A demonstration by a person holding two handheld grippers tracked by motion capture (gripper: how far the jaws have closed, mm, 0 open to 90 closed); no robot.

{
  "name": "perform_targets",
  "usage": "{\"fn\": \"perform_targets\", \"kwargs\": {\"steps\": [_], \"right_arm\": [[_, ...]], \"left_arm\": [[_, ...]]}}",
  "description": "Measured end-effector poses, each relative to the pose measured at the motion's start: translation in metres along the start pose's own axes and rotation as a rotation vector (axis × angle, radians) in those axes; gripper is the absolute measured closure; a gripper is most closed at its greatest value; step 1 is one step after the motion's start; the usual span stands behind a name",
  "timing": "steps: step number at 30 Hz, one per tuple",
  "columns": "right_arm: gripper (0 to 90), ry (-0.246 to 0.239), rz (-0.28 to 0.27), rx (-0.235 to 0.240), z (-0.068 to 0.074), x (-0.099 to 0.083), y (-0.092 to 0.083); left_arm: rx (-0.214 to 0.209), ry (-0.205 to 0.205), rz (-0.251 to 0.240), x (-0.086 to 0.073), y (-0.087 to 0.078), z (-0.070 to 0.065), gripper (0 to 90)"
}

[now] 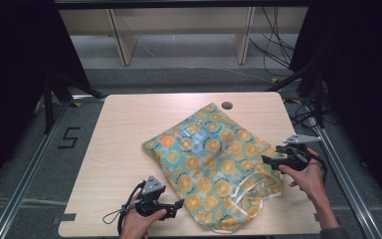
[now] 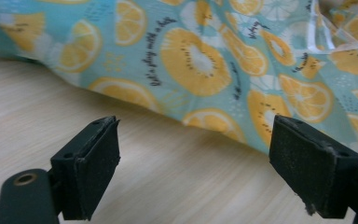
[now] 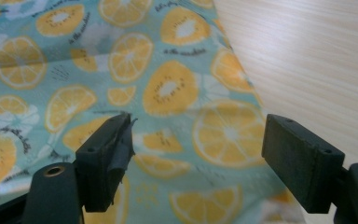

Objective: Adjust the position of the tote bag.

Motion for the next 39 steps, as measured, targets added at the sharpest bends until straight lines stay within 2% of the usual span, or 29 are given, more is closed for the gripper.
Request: {"fn": "perform_targets", "kwargs": {"steps": [2, 4, 6, 9, 10, 11, 12, 13, 14, 15, 16, 19, 20, 21, 22, 23, 24, 25, 26, 27, 28, 29, 30, 31, 32, 34, 36, 37, 39], "right_arm": [[25.4, 0.011, 0.013, 0.035, 0.001, 0.005, 0.006], [23.9, -0.010, 0.029, 0.030, 0.001, 0.009, 0.012], [24.3, -0.006, 0.045, 0.003, 0.001, 0.012, 0.016], [23.5, -0.015, 0.061, -0.016, -0.005, 0.014, 0.027], [22.9, 0.013, 0.095, -0.020, -0.006, 0.015, 0.029], [22.4, 0.000, 0.106, -0.022, -0.010, 0.014, 0.035], [22.5, -0.010, 0.078, -0.043, -0.012, 0.013, 0.041], [22.8, 0.023, 0.084, -0.035, -0.011, 0.012, 0.045], [23.7, 0.002, 0.117, -0.037, -0.014, 0.009, 0.047], [25.5, 0.001, 0.099, -0.032, -0.014, 0.007, 0.051], [27.8, 0.021, 0.117, -0.013, -0.013, 0.005, 0.053], [46.5, -0.006, 0.156, -0.004, -0.012, 0.001, 0.051], [52.7, -0.031, 0.131, -0.002, -0.012, 0.000, 0.053], [59.0, -0.010, 0.138, 0.007, -0.009, 0.000, 0.052], [68.2, -0.062, 0.142, 0.014, -0.010, 0.000, 0.051], [75.0, -0.070, 0.123, 0.027, -0.007, -0.001, 0.052], [78.4, -0.064, 0.142, 0.035, -0.003, -0.001, 0.050], [80.8, -0.069, 0.136, 0.029, 0.000, -0.002, 0.051], [83.5, -0.115, 0.147, 0.037, 0.001, -0.002, 0.050], [85.8, -0.117, 0.143, 0.024, 0.003, -0.003, 0.051], [87.0, -0.132, 0.159, 0.051, 0.005, -0.002, 0.048], [87.8, -0.131, 0.141, 0.031, 0.007, -0.003, 0.049], [88.6, -0.130, 0.184, 0.047, 0.010, -0.003, 0.044], [89.1, -0.128, 0.134, 0.035, 0.013, -0.003, 0.046], [89.3, -0.160, 0.145, 0.042, 0.013, -0.003, 0.043], [89.4, -0.170, 0.143, 0.042, 0.016, -0.004, 0.039], [89.5, -0.178, 0.155, 0.065, 0.020, -0.005, 0.031], [89.4, -0.173, 0.107, 0.068, 0.024, -0.006, 0.031], [89.4, -0.212, 0.094, 0.107, 0.028, -0.006, 0.024]], "left_arm": [[0.009, 0.026, 0.026, 0.001, 0.004, -0.001, 15.3], [0.006, -0.004, 0.025, 0.001, 0.009, -0.003, 15.3], [0.010, 0.018, 0.037, 0.003, 0.013, -0.003, 15.1], [0.022, 0.012, 0.042, 0.005, 0.018, -0.005, 15.1], [0.026, 0.015, 0.048, 0.005, 0.020, -0.004, 15.1], [0.025, 0.017, 0.066, 0.006, 0.021, -0.003, 15.1], [0.031, 0.029, 0.083, 0.006, 0.022, -0.002, 15.1], [0.035, 0.015, 0.064, 0.006, 0.025, -0.001, 15.2], [0.035, 0.001, 0.036, 0.007, 0.027, -0.001, 16.2], [0.040, 0.005, 0.036, 0.008, 0.027, 0.000, 20.2], [0.043, 0.003, 0.024, 0.010, 0.029, 0.001, 24.1], [0.062, 0.030, 0.042, 0.011, 0.030, 0.005, 38.3], [0.061, 0.059, 0.056, 0.012, 0.030, 0.007, 44.6], [0.068, 0.067, 0.052, 0.012, 0.031, 0.008, 51.1], [0.066, 0.079, 0.047, 0.011, 0.033, 0.008, 56.8], [0.057, 0.115, 0.081, 0.011, 0.032, 0.009, 64.2], [0.064, 0.134, 0.083, 0.011, 0.033, 0.009, 69.7], [0.065, 0.152, 0.086, 0.012, 0.033, 0.010, 72.7], [0.068, 0.164, 0.090, 0.013, 0.033, 0.011, 76.4], [0.064, 0.161, 0.087, 0.014, 0.032, 0.012, 80.1], [0.068, 0.150, 0.065, 0.014, 0.033, 0.013, 82.5], [0.070, 0.154, 0.072, 0.016, 0.030, 0.015, 84.3], [0.079, 0.167, 0.065, 0.018, 0.029, 0.017, 85.7], [0.072, 0.156, 0.063, 0.019, 0.028, 0.019, 86.0], [0.084, 0.161, 0.067, 0.021, 0.026, 0.022, 86.4], [0.086, 0.170, 0.063, 0.025, 0.023, 0.029, 86.4], [0.098, 0.150, 0.046, 0.029, 0.020, 0.037, 86.4], [0.106, 0.151, 0.041, 0.032, 0.018, 0.043, 86.3], [0.128, 0.157, 0.044, 0.037, 0.013, 0.054, 86.5]]}}
Point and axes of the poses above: each handheld gripper's, and its own axes: y roughly forward along the jaws, x roughly out of its top, z roughly to its left, the point moved 2 cm from there along y, roughly forward along the jaws, and after that the axes turned 14 degrees about -x, right-handed, at the moved point
